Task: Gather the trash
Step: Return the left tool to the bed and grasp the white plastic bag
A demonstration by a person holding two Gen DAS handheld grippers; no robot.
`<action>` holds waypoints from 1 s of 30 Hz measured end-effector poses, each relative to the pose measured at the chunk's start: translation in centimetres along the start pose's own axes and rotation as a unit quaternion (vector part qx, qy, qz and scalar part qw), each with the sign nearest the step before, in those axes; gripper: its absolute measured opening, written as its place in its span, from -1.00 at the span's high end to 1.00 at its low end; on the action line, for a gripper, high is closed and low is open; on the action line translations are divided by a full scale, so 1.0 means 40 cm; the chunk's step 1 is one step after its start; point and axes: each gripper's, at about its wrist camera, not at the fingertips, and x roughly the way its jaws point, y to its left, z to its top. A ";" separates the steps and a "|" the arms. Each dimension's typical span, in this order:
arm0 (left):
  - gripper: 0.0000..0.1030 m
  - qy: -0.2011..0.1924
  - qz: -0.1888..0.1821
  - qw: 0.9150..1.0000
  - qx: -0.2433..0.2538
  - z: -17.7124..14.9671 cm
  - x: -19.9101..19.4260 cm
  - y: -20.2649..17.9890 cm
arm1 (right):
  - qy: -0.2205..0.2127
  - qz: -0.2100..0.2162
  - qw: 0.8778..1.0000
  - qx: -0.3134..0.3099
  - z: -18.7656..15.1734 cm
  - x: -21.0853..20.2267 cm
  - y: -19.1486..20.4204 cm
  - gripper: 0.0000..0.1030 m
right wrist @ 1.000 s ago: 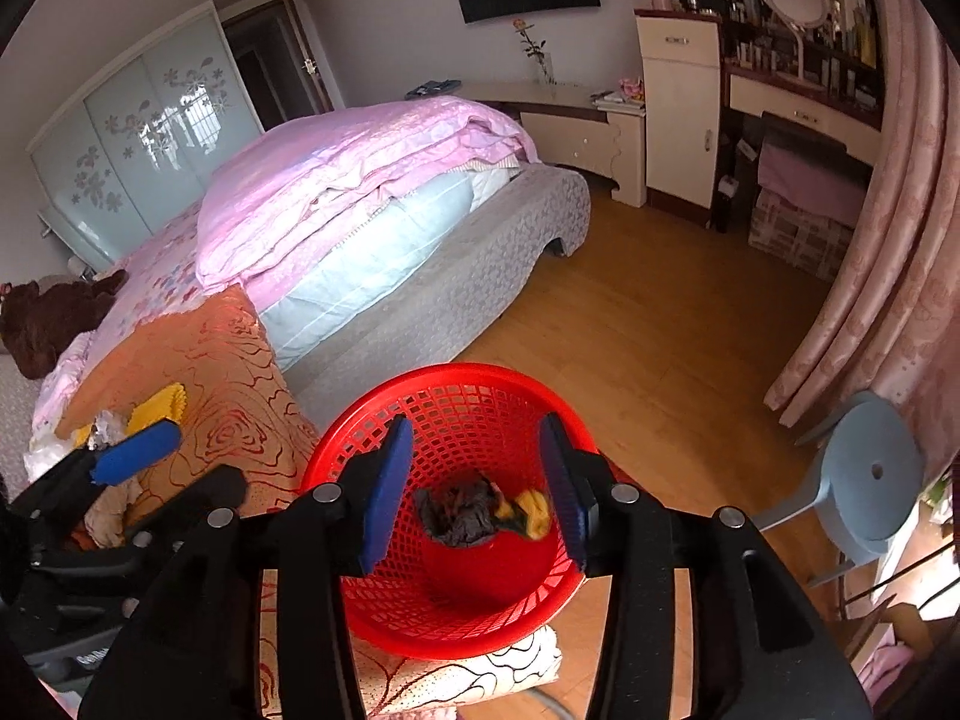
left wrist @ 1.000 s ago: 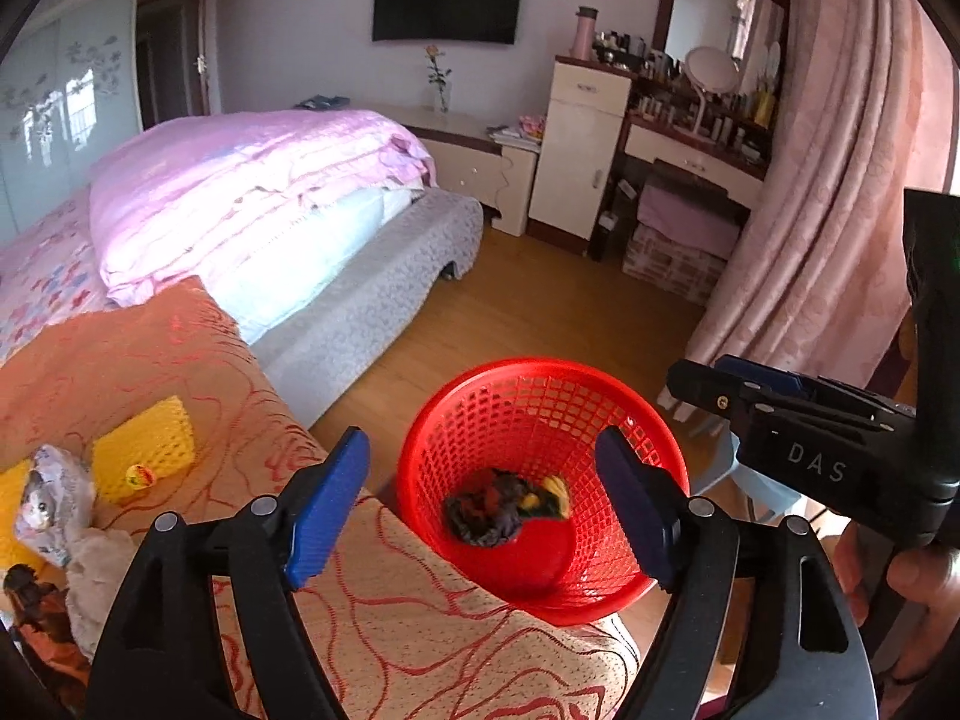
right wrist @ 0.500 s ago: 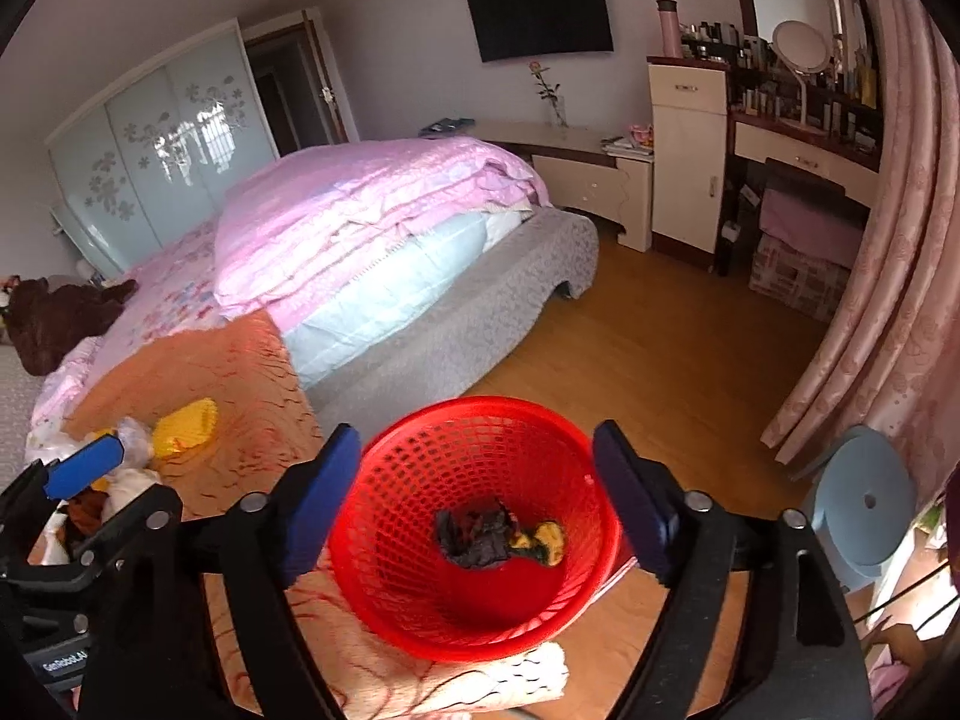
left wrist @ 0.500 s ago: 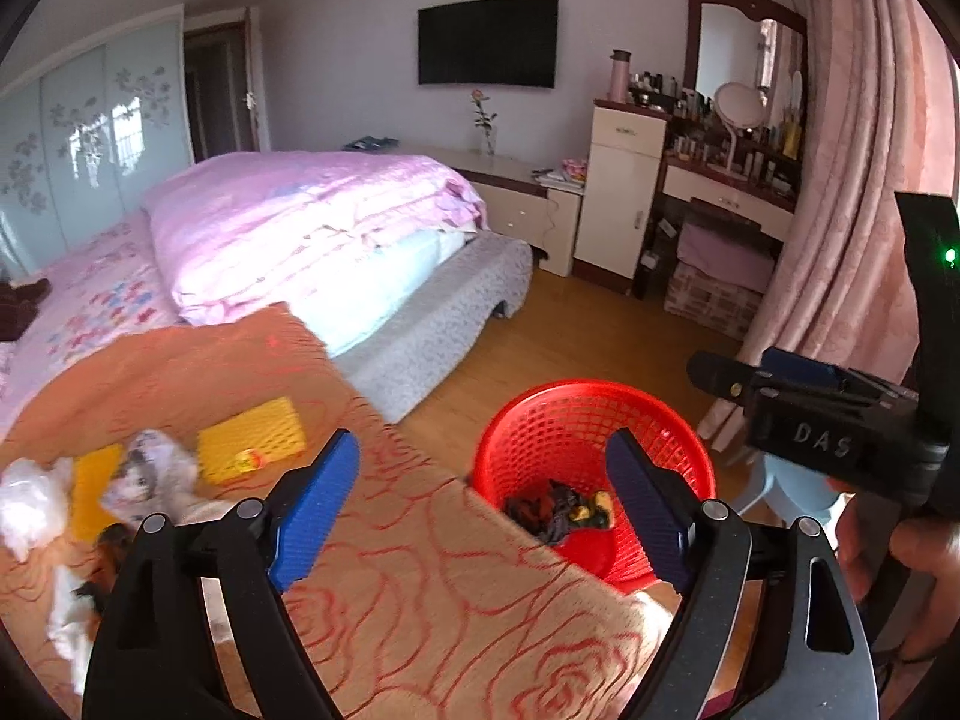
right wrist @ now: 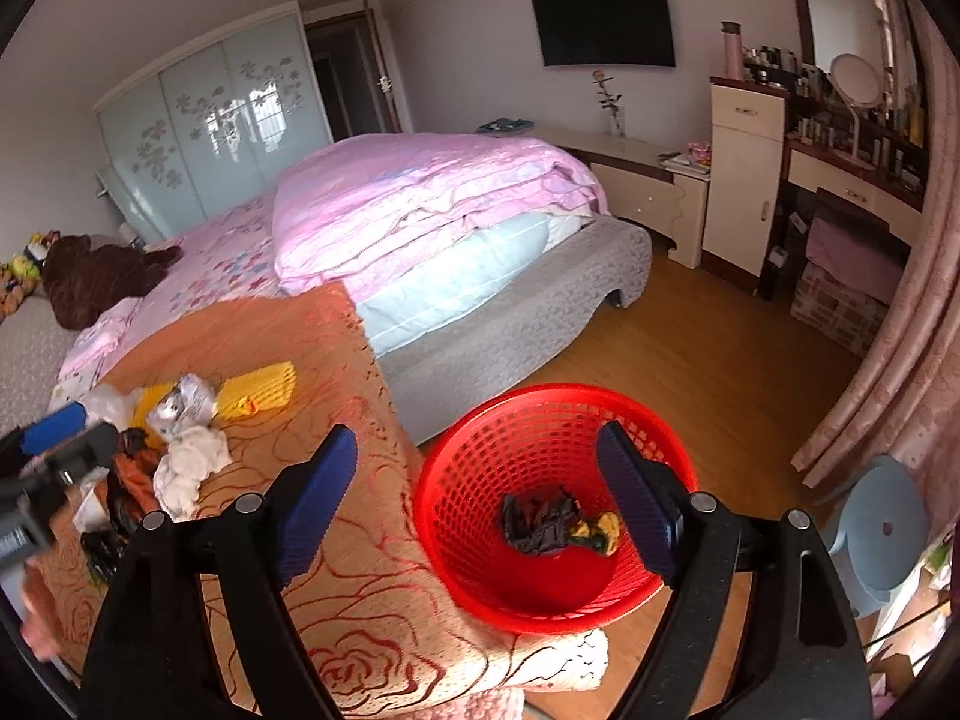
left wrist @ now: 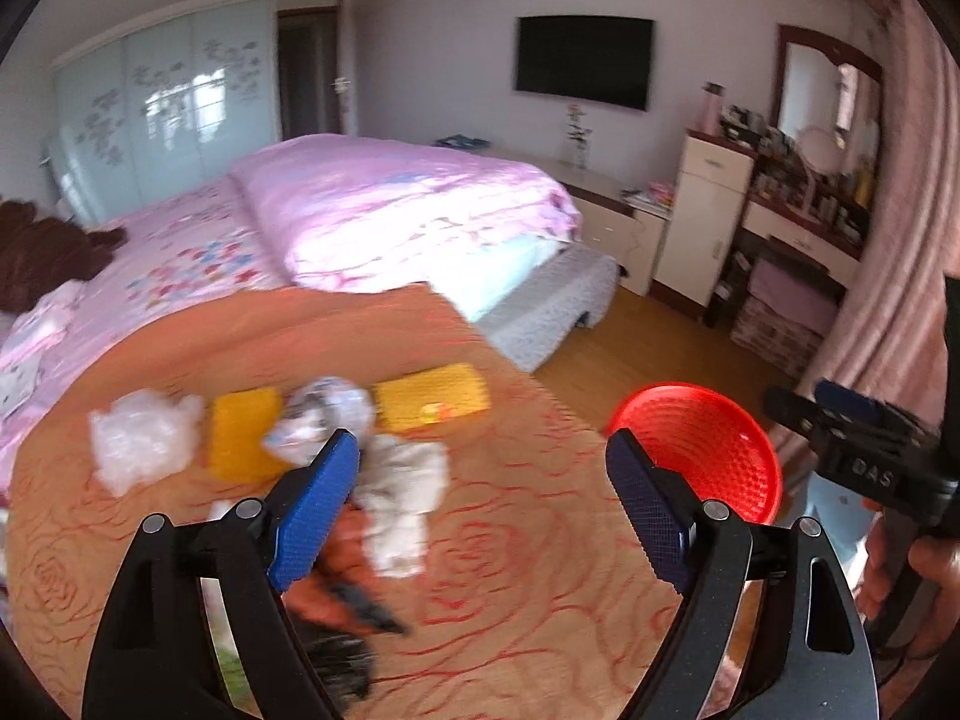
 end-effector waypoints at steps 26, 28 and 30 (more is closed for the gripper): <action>0.34 0.059 0.001 0.995 -0.079 -0.159 -0.004 0.287 | 0.041 0.025 0.998 -0.043 -0.054 0.046 0.103 -0.54; 0.58 0.066 -0.002 0.994 -0.082 -0.171 0.008 0.292 | 0.044 0.027 0.998 -0.046 -0.057 0.049 0.109 -0.54; 0.77 0.068 -0.004 0.994 -0.084 -0.174 0.012 0.294 | 0.046 0.032 0.997 -0.051 -0.058 0.052 0.120 -0.54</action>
